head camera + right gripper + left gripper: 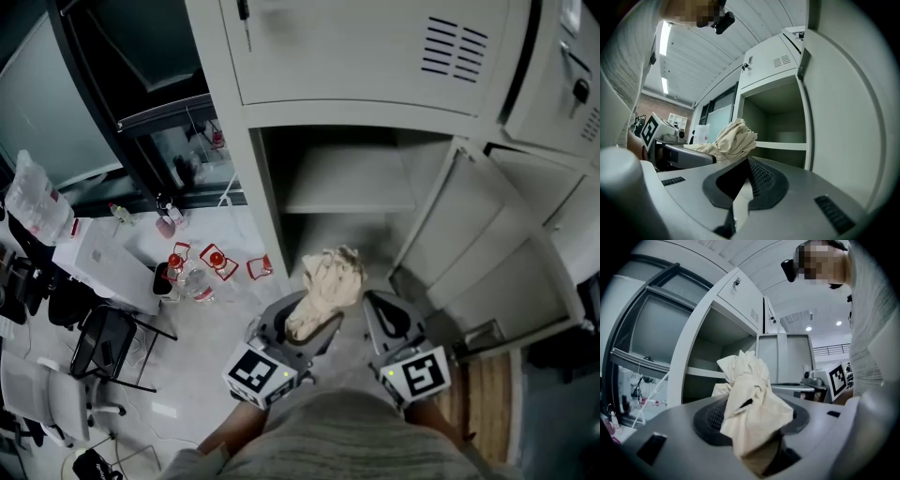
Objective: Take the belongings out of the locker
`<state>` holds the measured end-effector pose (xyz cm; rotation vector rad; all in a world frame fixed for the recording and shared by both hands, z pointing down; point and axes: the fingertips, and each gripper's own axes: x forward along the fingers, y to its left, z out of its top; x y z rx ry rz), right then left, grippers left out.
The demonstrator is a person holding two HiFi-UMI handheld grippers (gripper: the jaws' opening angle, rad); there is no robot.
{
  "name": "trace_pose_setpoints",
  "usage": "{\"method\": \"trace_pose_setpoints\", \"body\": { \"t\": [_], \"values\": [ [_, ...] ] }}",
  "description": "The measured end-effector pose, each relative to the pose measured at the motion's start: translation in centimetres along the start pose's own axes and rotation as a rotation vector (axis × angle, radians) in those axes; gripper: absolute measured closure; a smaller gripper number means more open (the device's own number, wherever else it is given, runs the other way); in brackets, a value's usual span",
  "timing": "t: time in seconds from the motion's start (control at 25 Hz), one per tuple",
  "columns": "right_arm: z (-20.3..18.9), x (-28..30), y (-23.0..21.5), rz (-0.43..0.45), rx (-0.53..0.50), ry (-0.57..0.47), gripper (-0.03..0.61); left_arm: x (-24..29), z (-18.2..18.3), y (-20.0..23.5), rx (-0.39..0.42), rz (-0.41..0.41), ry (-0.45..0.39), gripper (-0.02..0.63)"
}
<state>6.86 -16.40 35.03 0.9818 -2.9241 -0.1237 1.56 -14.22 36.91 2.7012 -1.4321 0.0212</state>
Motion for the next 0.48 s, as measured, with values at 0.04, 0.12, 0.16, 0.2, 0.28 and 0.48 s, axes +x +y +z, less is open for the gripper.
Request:
{"method": "trace_pose_setpoints", "body": {
  "t": [0.04,0.12,0.16,0.2,0.28,0.48],
  "values": [
    [0.0,0.0,0.1,0.002,-0.003,-0.002,0.577,-0.2,0.0,0.0,-0.005,0.001,0.000,0.373],
    [0.0,-0.1,0.3,0.003,-0.008,-0.002,0.577,-0.4,0.0,0.0,-0.012,0.003,0.002,0.373],
    [0.0,-0.1,0.4,0.003,-0.009,0.000,0.577,-0.5,0.0,0.0,-0.013,0.003,0.000,0.373],
    [0.0,-0.2,0.5,0.002,-0.009,0.001,0.577,-0.6,0.1,0.0,-0.014,0.003,-0.001,0.373],
    [-0.1,-0.3,0.6,0.001,-0.009,0.003,0.577,-0.9,0.1,0.0,-0.019,0.005,-0.001,0.373],
    [-0.2,-0.6,0.9,0.005,-0.010,0.007,0.577,-1.4,-0.1,-0.3,-0.018,0.008,-0.004,0.373]
  ]
}}
